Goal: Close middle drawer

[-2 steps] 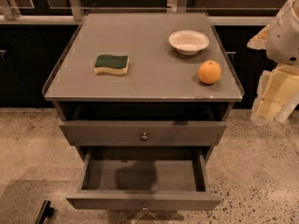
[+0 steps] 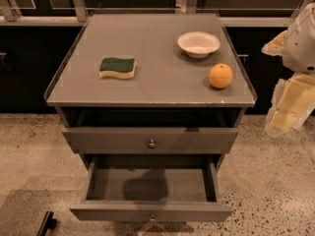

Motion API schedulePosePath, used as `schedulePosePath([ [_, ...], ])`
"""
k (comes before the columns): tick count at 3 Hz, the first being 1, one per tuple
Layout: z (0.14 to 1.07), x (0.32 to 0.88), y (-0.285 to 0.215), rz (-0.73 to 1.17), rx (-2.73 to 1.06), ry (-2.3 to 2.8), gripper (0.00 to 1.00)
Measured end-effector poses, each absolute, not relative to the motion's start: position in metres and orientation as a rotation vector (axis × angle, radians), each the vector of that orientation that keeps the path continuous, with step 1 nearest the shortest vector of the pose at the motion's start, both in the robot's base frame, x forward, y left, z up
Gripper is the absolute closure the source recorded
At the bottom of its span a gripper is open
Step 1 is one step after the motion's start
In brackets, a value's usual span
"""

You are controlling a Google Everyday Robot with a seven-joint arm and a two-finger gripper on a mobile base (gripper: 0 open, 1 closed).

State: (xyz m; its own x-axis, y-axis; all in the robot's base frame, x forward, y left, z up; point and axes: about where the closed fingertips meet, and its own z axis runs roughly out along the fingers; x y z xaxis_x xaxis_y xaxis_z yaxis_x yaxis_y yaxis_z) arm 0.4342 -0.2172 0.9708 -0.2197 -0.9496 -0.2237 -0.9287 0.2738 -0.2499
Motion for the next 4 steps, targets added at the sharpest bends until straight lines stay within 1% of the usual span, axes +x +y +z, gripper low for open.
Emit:
schedulePosePath([
  [1, 0.949, 0.41, -0.207, -0.019, -1.677, 2.157, 0.0],
  [2, 0.889, 0.385, -0.199, 0.143, -1.576, 2.114, 0.0],
  [3, 0.803, 0.367, -0.198, 0.299, -1.425, 2.145, 0.0],
  [4, 0.69, 0.353, -0.196, 0.439, -1.332, 2.221, 0.0],
])
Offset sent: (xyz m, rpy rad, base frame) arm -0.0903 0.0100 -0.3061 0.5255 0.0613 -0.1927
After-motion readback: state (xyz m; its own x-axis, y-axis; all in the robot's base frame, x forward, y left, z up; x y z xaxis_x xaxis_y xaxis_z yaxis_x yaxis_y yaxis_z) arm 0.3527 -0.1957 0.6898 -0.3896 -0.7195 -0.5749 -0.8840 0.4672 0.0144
